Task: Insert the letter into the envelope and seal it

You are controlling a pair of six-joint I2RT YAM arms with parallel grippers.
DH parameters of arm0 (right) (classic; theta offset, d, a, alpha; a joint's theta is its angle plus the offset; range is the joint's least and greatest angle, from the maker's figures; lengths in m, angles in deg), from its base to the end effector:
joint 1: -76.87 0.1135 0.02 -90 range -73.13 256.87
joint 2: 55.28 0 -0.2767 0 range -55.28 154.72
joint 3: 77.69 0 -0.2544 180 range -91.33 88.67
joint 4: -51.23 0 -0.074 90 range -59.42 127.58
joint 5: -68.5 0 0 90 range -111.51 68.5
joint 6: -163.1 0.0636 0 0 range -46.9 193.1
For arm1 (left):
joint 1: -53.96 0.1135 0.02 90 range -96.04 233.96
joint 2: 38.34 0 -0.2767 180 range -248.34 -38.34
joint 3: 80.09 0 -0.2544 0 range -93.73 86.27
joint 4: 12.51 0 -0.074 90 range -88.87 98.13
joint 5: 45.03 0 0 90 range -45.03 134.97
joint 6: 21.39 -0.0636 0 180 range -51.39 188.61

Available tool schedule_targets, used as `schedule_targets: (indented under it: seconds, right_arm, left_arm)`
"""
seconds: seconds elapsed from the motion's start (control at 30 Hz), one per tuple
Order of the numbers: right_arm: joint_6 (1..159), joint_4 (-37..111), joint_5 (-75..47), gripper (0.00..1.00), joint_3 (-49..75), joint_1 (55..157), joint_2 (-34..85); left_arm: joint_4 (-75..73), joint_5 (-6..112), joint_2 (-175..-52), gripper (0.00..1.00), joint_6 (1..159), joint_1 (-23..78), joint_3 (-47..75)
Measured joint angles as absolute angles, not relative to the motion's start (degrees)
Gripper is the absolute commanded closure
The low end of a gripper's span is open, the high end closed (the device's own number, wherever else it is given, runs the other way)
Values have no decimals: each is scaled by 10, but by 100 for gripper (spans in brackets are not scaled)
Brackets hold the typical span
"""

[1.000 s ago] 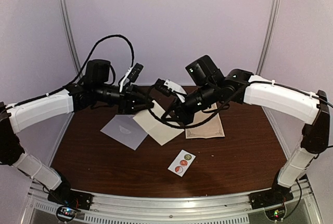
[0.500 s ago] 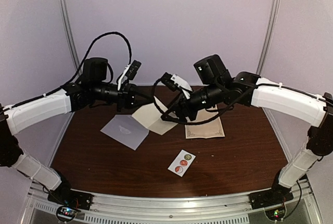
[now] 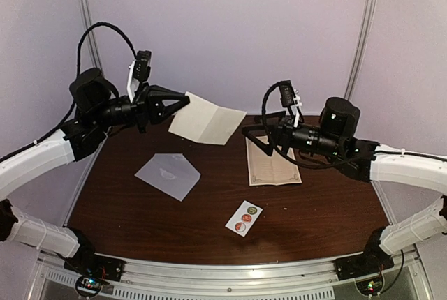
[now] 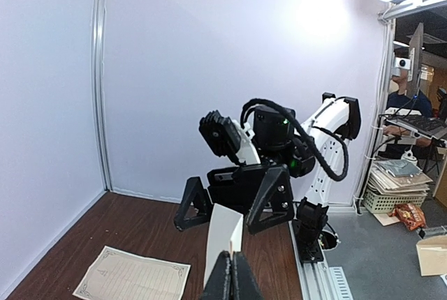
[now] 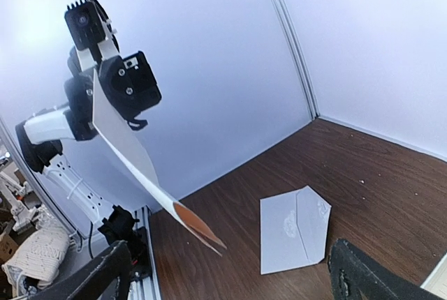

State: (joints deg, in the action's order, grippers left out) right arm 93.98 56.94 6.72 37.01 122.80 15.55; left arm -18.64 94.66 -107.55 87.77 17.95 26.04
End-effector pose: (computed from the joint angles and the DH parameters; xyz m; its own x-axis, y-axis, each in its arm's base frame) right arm 0.1957 0.2454 0.3507 -0.3408 0.0995 -0.9349 -0.8996 0.2544 0.3550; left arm 0.2048 -0.2088 0.4144 -0.1807 -0.1312 -0.9748 0.9813 0.0422 -0.1876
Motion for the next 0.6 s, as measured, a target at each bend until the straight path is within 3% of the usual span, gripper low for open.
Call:
schedule_targets:
  seconds: [0.2, 0.6]
  right_arm:
    - [984, 676, 72, 7, 383, 1252, 184]
    - [1021, 742, 137, 62, 318, 1271, 275]
  left_arm:
    - [-234, 952, -1074, 100, 907, 179, 297]
    - [-258, 962, -1064, 100, 917, 179, 310]
